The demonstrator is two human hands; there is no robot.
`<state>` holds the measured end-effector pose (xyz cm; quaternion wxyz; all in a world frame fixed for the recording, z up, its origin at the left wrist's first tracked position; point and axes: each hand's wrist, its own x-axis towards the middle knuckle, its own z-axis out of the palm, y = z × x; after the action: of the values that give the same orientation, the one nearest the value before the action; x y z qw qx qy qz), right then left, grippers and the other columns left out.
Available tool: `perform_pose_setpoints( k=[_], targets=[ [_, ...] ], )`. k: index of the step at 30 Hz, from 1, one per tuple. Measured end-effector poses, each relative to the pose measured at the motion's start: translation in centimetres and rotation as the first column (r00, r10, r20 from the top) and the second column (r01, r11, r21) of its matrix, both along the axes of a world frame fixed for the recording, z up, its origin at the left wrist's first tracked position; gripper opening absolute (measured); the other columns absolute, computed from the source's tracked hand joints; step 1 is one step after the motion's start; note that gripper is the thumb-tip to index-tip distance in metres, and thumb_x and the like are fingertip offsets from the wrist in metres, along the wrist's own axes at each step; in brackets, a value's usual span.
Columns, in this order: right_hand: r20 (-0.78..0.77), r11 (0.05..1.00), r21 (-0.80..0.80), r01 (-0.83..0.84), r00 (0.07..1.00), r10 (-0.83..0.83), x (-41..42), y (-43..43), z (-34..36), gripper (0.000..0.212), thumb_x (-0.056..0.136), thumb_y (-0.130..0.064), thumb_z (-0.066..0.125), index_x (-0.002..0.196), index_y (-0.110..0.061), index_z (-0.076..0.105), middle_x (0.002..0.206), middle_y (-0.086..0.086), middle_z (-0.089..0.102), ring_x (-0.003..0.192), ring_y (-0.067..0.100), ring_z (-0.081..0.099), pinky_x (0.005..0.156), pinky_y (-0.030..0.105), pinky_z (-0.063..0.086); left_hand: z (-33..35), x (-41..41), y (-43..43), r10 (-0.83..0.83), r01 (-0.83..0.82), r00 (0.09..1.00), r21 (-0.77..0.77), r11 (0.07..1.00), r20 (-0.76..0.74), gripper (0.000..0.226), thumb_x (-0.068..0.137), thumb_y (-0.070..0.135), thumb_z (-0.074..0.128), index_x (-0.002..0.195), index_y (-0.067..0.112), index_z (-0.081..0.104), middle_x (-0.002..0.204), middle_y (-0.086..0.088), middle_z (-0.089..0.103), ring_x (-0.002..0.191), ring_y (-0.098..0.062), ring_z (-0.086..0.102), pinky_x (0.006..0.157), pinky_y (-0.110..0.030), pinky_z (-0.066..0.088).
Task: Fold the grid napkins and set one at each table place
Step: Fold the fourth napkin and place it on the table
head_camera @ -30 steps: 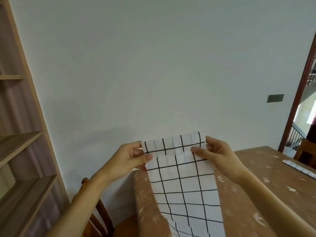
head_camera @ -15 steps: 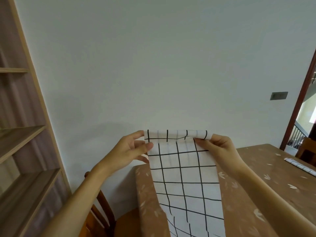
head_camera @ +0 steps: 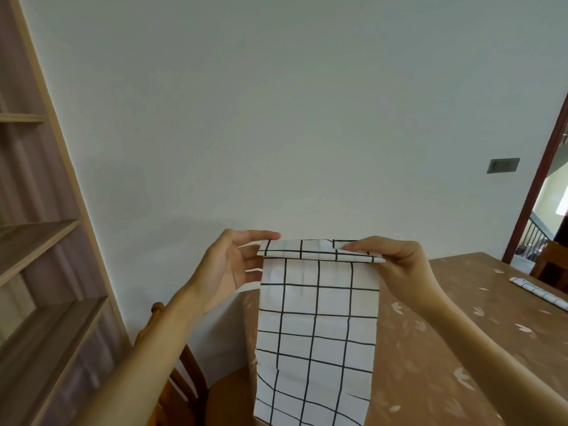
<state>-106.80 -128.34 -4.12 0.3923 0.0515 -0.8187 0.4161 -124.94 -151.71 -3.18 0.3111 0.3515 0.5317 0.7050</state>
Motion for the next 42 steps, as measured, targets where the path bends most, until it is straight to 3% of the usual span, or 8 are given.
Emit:
perform_pose_setpoints(
  k=[8, 11, 15, 19, 28, 36, 39, 42],
  targets=[
    [0.049, 0.996, -0.078, 0.041, 0.998, -0.038, 0.9, -0.4, 0.4, 0.06, 0.089, 0.021, 0.038, 0.123, -0.02, 0.067, 0.108, -0.021, 0.075, 0.109, -0.002, 0.067, 0.096, 0.017, 0.051, -0.1, 0.2, 1.2, 0.184, -0.19, 0.966, -0.019, 0.982, -0.179, 0.044, 0.087, 0.002, 0.074, 0.126, 0.021, 0.068, 0.069, 0.004, 0.06, 0.074, -0.011, 0.066, 0.07, -0.022, 0.055],
    [0.165, 0.959, -0.282, -0.011, 0.984, 0.06, 1.2, -0.4, 1.2, 0.046, 0.105, 0.0, 0.024, 0.138, -0.016, 0.05, 0.064, -0.024, 0.068, 0.069, -0.01, 0.065, 0.079, 0.017, 0.05, 0.0, 0.4, 1.6, 0.229, -0.225, 0.961, 0.043, 0.973, -0.158, 0.039, 0.086, -0.001, 0.073, 0.122, 0.016, 0.07, 0.068, 0.007, 0.063, 0.073, -0.011, 0.066, 0.067, -0.018, 0.054],
    [0.284, 0.96, -0.278, 0.007, 0.956, 0.075, 1.0, 0.1, 1.0, 0.046, 0.095, -0.059, 0.05, 0.126, -0.03, 0.065, 0.107, -0.014, 0.076, 0.104, -0.002, 0.068, 0.091, 0.028, 0.053, 0.3, 0.5, 2.1, 0.273, -0.265, 0.95, 0.076, 0.961, -0.152, 0.03, 0.084, -0.003, 0.074, 0.108, 0.014, 0.071, 0.086, 0.001, 0.079, 0.08, -0.011, 0.074, 0.068, -0.019, 0.057],
    [0.352, 0.974, -0.206, 0.097, 0.936, -0.018, 0.7, 0.2, 0.8, 0.035, 0.079, -0.055, 0.076, 0.106, -0.032, 0.074, 0.09, 0.009, 0.073, 0.091, 0.029, 0.07, 0.095, 0.049, 0.051, 0.4, 0.3, 2.5, 0.328, -0.32, 0.905, 0.072, 0.945, -0.27, 0.025, 0.082, -0.002, 0.078, 0.099, 0.014, 0.07, 0.078, 0.003, 0.078, 0.073, -0.008, 0.073, 0.067, -0.019, 0.057],
    [0.317, 0.97, -0.232, 0.074, 0.948, 0.003, -0.2, 0.9, 0.7, 0.025, 0.076, -0.018, 0.086, 0.091, -0.005, 0.07, 0.051, -0.008, 0.05, 0.043, 0.006, 0.041, 0.051, 0.013, 0.035, 0.2, -0.4, 2.6, 0.38, -0.377, 0.852, 0.082, 0.923, -0.361, 0.02, 0.079, 0.002, 0.081, 0.097, 0.004, 0.07, 0.081, -0.008, 0.076, 0.077, -0.018, 0.071, 0.071, -0.027, 0.06],
    [0.074, 0.977, -0.205, 0.066, 0.996, -0.052, -0.8, 1.2, 0.0, 0.028, 0.086, -0.017, 0.078, 0.086, 0.007, 0.064, 0.077, 0.031, 0.062, 0.069, 0.027, 0.062, 0.067, 0.04, 0.05, -0.7, -0.2, 2.1, 0.044, -0.204, 0.919, -0.376, 0.904, -0.392, 0.085, 0.083, 0.083, 0.047, 0.138, 0.019, 0.055, 0.114, -0.016, 0.075, 0.101, -0.031, 0.074, 0.096, -0.053, 0.057],
    [-0.013, 0.985, -0.139, 0.099, 0.995, -0.101, -0.9, 1.3, -0.7, 0.04, 0.088, -0.012, 0.075, 0.068, 0.012, 0.049, 0.058, 0.009, 0.042, 0.059, 0.019, 0.039, 0.058, 0.029, 0.035, -0.3, 0.7, 2.2, -0.022, -0.041, 0.989, -0.414, 0.91, -0.147, 0.092, 0.09, 0.078, 0.025, 0.159, 0.017, 0.019, 0.099, -0.015, 0.079, 0.092, -0.027, 0.077, 0.088, -0.044, 0.058],
    [-0.056, 0.996, -0.023, 0.082, 0.995, -0.083, -0.7, 1.3, -1.1, 0.01, 0.09, 0.007, 0.066, 0.096, 0.007, 0.074, 0.107, 0.001, 0.076, 0.104, 0.015, 0.071, 0.091, 0.032, 0.054, -0.2, 1.0, 2.2, 0.0, -0.002, 1.0, -0.36, 0.933, -0.004, 0.08, 0.095, 0.069, 0.038, 0.157, 0.023, 0.021, 0.106, -0.026, 0.073, 0.092, -0.028, 0.077, 0.084, -0.039, 0.055]
  ],
)
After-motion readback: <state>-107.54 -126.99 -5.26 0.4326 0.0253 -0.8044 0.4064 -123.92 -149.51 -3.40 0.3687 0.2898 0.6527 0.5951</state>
